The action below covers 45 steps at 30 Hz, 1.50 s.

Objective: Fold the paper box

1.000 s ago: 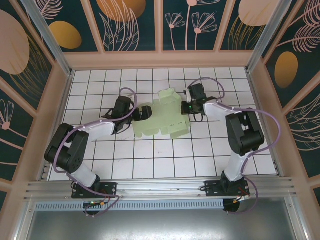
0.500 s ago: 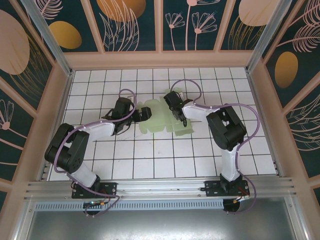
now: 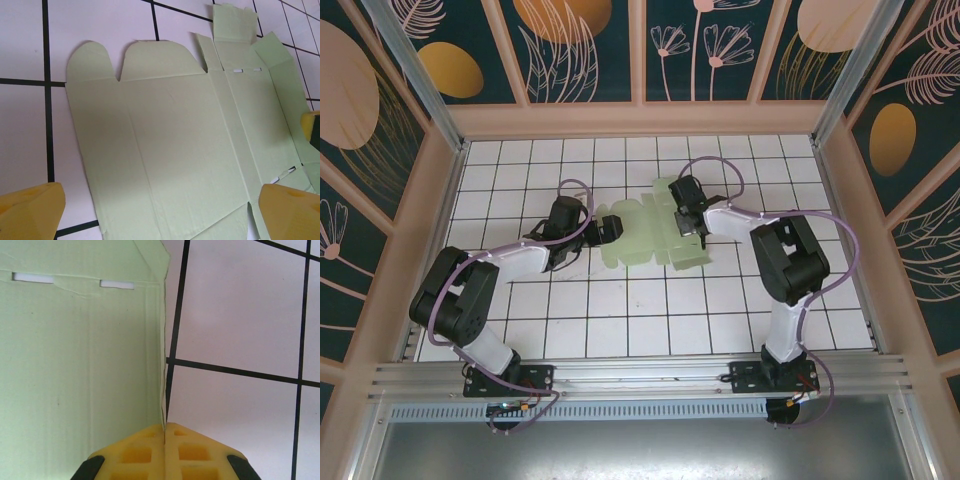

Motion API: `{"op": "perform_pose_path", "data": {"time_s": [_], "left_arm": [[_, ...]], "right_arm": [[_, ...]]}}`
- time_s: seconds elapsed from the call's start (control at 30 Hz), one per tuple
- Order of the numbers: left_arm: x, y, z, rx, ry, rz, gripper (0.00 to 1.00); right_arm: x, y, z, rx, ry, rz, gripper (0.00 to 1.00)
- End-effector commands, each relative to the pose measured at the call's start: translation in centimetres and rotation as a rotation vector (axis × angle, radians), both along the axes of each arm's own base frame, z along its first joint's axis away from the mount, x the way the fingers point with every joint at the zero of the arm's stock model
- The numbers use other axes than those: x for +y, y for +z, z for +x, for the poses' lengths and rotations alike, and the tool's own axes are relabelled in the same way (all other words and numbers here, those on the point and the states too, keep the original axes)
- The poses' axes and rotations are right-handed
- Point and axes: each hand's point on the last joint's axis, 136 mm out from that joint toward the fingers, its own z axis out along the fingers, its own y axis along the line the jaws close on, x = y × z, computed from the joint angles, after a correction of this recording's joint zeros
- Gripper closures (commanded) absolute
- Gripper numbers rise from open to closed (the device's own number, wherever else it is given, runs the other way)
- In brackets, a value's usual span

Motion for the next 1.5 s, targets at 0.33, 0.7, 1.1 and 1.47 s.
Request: {"op": "perform_pose_path", "data": {"time_s": [0.33, 0.7, 1.1, 1.47], "left_arm": [[-0.1, 0.0, 0.5, -0.012, 0.005, -0.017, 0.01], [-0.8, 1.2, 2.0, -0.071, -0.038, -0.017, 0.01], [-3.0, -0.2, 5.4, -0.011, -0.151, -0.050, 0.08], [-4.1, -1.7, 7.0, 0.046, -0.225, -0.012, 0.32]], "right_arm": [[0.2, 0.1, -0.3, -0.043, 0.044, -0.141, 1.00], [3.2, 2.3, -0.5, -0.094, 0.273, 0.217, 1.00], [2.5, 4.2, -0.5, -0.142, 0.338, 0.320, 1.00], [2.7, 4.3, -0.8, -0.126, 0.351, 0.333, 1.00]]}}
